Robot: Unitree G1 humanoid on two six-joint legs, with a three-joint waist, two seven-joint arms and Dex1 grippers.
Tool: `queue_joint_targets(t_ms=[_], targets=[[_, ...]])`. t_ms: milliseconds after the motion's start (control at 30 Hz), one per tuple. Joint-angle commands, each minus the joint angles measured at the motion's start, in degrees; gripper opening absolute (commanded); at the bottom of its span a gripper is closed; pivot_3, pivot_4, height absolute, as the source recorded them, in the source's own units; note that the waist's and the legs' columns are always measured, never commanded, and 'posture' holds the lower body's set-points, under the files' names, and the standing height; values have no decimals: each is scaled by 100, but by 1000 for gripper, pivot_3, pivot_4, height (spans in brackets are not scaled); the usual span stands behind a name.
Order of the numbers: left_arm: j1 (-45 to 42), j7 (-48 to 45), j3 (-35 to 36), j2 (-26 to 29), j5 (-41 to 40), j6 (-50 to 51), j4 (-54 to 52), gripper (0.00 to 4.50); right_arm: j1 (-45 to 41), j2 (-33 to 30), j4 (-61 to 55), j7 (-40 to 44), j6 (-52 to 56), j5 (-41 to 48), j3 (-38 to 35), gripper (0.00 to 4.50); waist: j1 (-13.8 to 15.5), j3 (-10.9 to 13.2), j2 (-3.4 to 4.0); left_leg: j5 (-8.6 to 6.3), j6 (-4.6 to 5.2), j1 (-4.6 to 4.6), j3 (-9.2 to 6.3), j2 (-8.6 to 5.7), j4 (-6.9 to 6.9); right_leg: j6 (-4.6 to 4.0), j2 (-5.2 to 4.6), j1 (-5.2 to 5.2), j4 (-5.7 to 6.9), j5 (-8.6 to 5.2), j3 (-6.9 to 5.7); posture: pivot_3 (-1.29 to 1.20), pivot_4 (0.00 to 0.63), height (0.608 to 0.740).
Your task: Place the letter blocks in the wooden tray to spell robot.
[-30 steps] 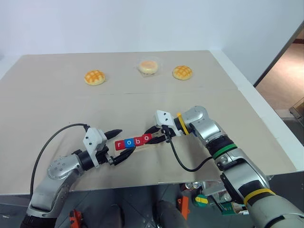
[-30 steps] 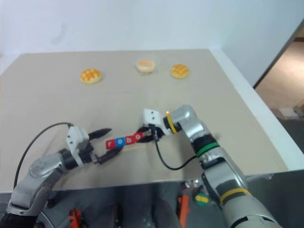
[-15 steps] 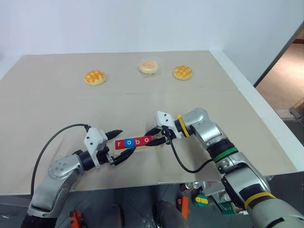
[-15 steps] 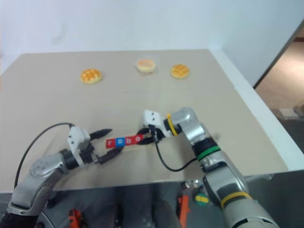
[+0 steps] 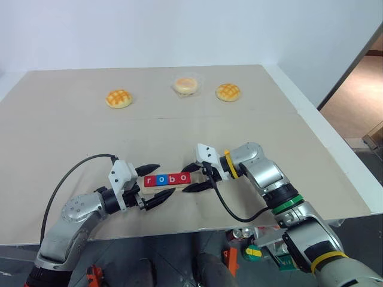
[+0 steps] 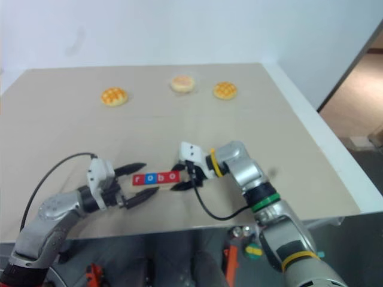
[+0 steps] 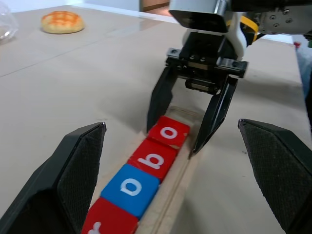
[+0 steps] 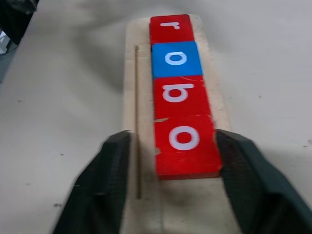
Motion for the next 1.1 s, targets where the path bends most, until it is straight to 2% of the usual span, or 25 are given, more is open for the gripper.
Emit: queue_joint_targets(t_ms=[33, 333, 433, 467, 633, 867, 1000, 1100], targets=[[-4, -143, 50, 68, -81, -83, -112, 4500, 172, -75, 18, -170, 263, -162, 167, 4376, -1, 0, 0, 1, 0, 3, 0, 0, 0, -1, 0, 2, 0, 0, 1, 0, 150, 739], [91, -342, 186, 194, -48, -191, 2, 4500, 82, -352, -332, -281, 552, 146, -288, 4376, 3, 1, 1, 7, -2, 17, 8, -5, 0, -2, -9, 17, -2, -2, 5, 0, 150, 739], [117, -403, 201, 219, -29, -228, 27, 4500, 120, -563, -771, -150, 916, 459, -470, 4376, 30, 2, 2, 5, -5, -8, 5, -6, -2, 5, -9, -1, -4, -8, 3, 0, 150, 739], [123, -438, 192, 232, -14, -248, 34, 4500, 147, -634, -963, -82, 1148, 625, -544, 4376, 31, 2, 2, 5, -5, -54, 6, -7, -5, 28, -8, -42, -3, 2, 5, 0, 150, 739], [106, -601, 130, 283, 36, -357, 87, 4500, 351, -1001, -1604, -144, 1608, 1115, -968, 4376, 39, 4, 4, -7, -7, -82, -6, -6, -11, 35, -6, -67, -3, -13, -1, 0, 150, 739], [124, -1224, -97, 635, 141, -592, 92, 4500, 686, -1026, -1703, -1536, 1859, 1438, -2256, 4376, 37, 4, 3, -10, -9, -83, -7, -10, -8, 35, -9, -66, -4, -16, -3, 0, 150, 739], [-168, -1528, -274, 843, -101, -208, -93, 4500, 1582, -844, -2448, -3347, 1668, 979, -3230, 4376, 79, 4, 3, -11, -9, -87, -13, -11, -8, 37, -10, -65, -4, -20, -9, 0, 150, 739], [-336, -1637, -339, 888, -197, -58, -118, 4500, 2158, -616, -3012, -4163, 1760, 862, -3531, 4376, 110, 4, 4, -11, -9, -94, -12, -12, -9, 38, -10, -73, -4, -20, -7, 0, 150, 739]])
